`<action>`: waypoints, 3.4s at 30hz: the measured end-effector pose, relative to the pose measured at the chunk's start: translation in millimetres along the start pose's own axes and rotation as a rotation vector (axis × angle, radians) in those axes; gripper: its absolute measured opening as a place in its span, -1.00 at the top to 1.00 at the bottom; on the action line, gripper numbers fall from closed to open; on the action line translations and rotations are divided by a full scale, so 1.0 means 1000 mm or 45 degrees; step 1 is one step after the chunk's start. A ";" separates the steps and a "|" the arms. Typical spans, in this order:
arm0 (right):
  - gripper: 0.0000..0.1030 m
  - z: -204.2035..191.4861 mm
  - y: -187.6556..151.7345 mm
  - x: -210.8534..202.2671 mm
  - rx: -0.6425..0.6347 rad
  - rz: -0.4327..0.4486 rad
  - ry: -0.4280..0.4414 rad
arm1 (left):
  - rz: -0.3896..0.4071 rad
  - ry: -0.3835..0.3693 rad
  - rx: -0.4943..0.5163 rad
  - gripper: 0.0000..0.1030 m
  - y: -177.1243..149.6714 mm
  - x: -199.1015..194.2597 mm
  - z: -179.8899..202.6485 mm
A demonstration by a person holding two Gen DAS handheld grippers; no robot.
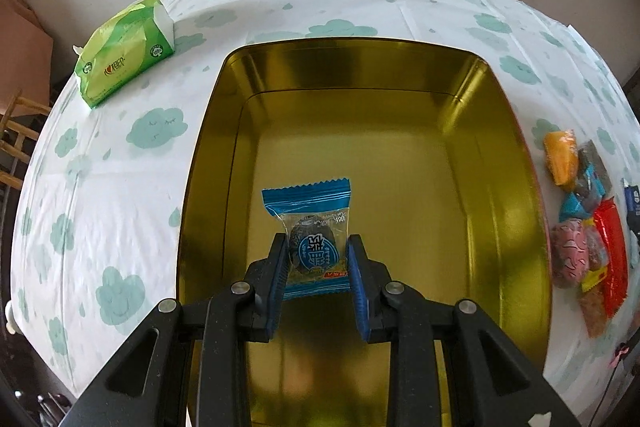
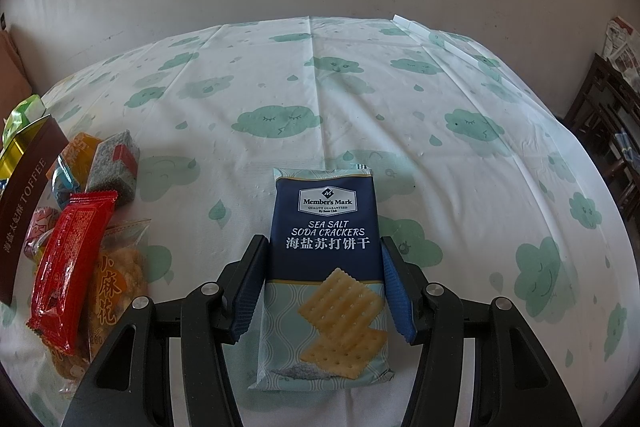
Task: Organize snacks
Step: 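Carry the cookie into the tin box and open the left gripper, then lower the cracker pack into the tin box and open the right gripper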
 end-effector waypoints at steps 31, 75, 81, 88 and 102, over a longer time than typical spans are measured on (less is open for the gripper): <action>-0.09 0.000 0.001 0.000 -0.001 -0.001 0.000 | 0.093 0.053 0.050 -0.35 -0.011 -0.024 0.014; 0.02 -0.237 0.044 -0.086 -0.173 0.070 0.588 | 0.294 0.085 -0.362 -0.87 -0.078 -0.103 -0.037; 0.02 -0.299 0.032 -0.083 -0.243 0.034 0.667 | 0.280 0.139 -0.416 -0.87 -0.086 -0.103 -0.061; 0.02 -0.326 0.021 -0.064 -0.268 -0.031 0.642 | 0.250 0.173 -0.445 -0.87 -0.092 -0.098 -0.076; 0.02 -0.331 0.011 -0.046 -0.356 -0.059 0.512 | 0.213 0.162 -0.458 -0.87 -0.093 -0.088 -0.081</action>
Point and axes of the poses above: each gripper's, at about its wrist camera, not at the fingertips, and x roughly the way its jaws point, z to its right, y to its top, the point moved 2 cm from there along x, roughly the way its jaws point, and after that the axes turned 4 degrees about z, right-handed, at the moved point
